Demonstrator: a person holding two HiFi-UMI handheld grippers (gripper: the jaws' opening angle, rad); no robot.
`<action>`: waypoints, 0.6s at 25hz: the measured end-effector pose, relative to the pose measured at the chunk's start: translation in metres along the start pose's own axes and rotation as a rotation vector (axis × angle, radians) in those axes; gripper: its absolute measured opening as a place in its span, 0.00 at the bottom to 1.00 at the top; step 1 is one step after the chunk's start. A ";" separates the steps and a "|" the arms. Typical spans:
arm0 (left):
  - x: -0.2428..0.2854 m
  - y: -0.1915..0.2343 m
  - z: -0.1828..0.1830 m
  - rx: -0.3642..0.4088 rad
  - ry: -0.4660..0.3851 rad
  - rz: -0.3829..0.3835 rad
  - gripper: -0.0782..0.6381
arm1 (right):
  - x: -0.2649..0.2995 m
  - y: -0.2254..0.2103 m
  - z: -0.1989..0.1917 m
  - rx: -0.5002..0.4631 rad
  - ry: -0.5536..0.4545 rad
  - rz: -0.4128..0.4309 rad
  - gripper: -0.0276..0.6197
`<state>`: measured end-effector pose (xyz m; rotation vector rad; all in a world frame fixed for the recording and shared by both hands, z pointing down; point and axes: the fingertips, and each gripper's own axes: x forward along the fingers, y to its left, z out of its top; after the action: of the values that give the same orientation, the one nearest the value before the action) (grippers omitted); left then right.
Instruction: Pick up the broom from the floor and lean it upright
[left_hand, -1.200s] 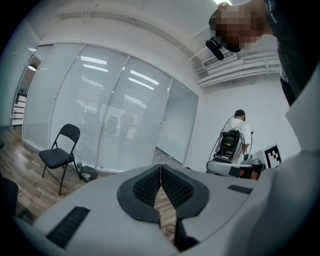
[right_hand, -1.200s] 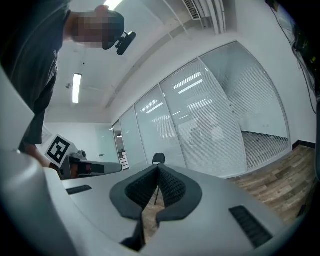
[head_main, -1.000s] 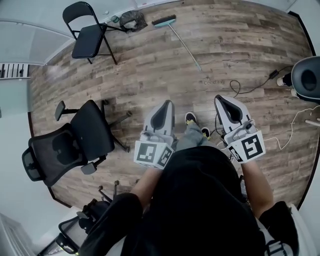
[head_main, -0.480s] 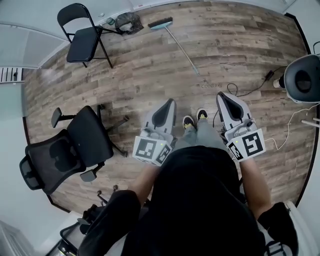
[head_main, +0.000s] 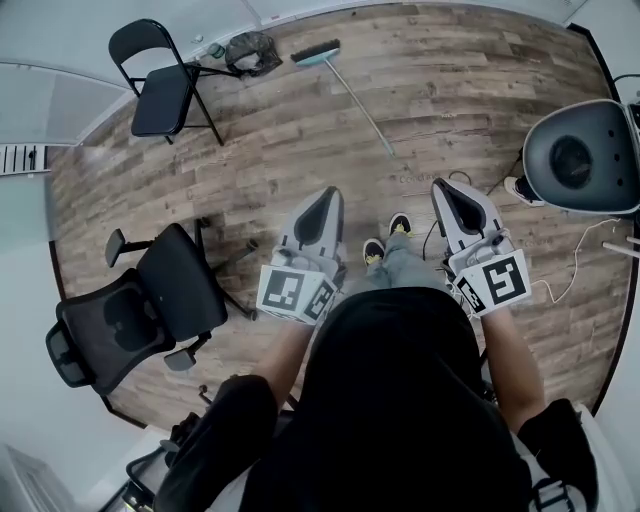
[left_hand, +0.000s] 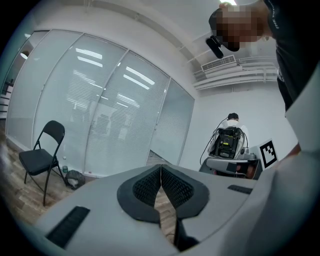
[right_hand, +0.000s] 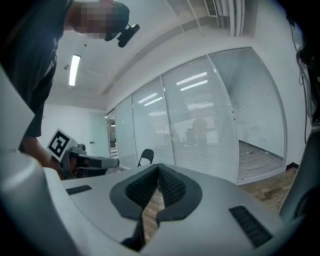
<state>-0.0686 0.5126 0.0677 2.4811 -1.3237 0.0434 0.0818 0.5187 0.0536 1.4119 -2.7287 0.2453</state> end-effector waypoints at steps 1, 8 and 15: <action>0.006 -0.001 0.004 0.007 -0.002 0.002 0.14 | 0.003 -0.006 0.002 -0.002 -0.002 0.002 0.07; 0.041 -0.006 0.016 0.029 -0.007 0.024 0.14 | 0.008 -0.035 0.003 0.014 -0.016 0.023 0.07; 0.064 -0.001 0.026 0.036 -0.026 0.081 0.14 | 0.031 -0.057 -0.005 0.014 -0.008 0.075 0.07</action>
<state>-0.0353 0.4541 0.0546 2.4648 -1.4457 0.0549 0.1103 0.4626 0.0687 1.3178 -2.7950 0.2641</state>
